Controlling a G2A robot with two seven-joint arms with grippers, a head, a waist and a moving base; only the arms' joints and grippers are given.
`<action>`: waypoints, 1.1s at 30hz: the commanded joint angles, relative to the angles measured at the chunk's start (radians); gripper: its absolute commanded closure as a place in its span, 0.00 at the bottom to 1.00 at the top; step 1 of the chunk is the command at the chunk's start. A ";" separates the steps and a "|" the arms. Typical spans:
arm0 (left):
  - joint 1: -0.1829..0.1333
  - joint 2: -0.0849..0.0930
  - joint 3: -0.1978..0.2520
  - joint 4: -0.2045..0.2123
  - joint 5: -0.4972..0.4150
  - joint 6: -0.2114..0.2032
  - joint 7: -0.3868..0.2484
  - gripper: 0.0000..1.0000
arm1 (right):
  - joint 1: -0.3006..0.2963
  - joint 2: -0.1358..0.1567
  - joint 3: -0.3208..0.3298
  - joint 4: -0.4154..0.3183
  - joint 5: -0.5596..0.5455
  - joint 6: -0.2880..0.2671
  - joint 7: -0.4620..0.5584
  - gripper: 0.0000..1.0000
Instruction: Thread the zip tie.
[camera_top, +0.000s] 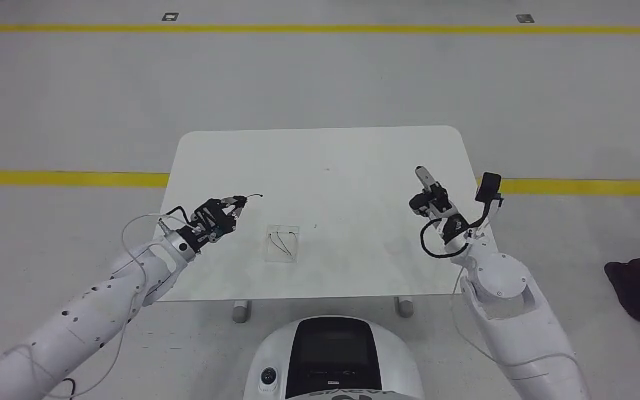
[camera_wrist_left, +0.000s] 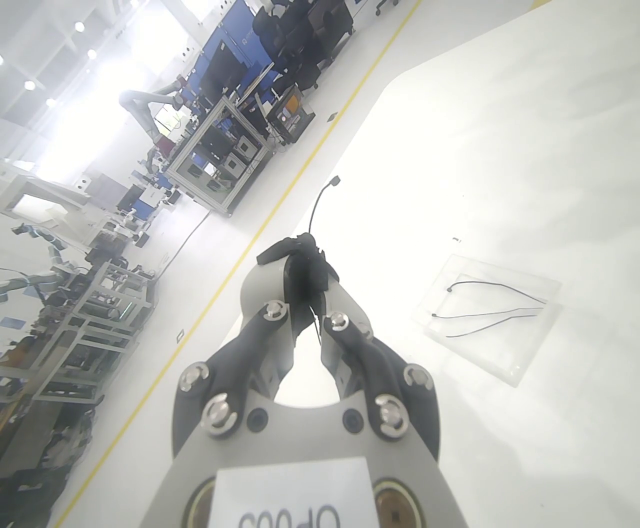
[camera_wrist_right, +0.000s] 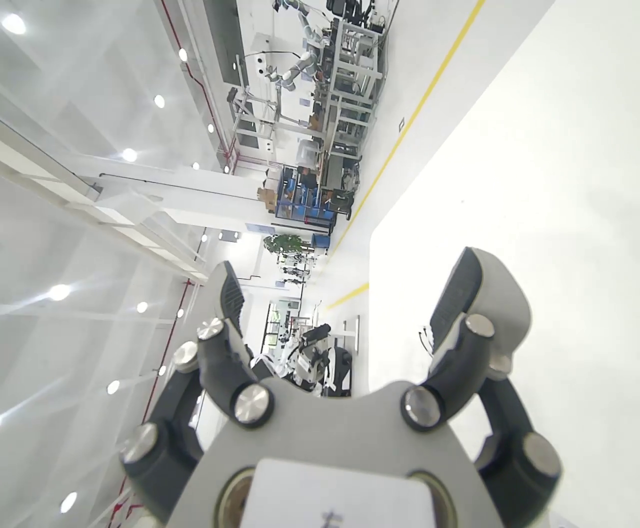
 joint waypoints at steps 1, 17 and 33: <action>0.000 0.000 0.000 0.000 0.000 0.000 0.000 1.00 | 0.019 -0.001 -0.016 0.003 -0.006 -0.004 0.032 0.00; 0.000 0.000 0.000 0.000 0.000 0.000 0.000 1.00 | 0.376 -0.062 -0.413 0.232 -0.201 0.023 0.244 0.00; 0.005 -0.024 0.030 0.015 0.149 0.075 0.039 1.00 | 0.450 -0.080 -0.444 0.325 -0.001 -0.025 0.462 0.00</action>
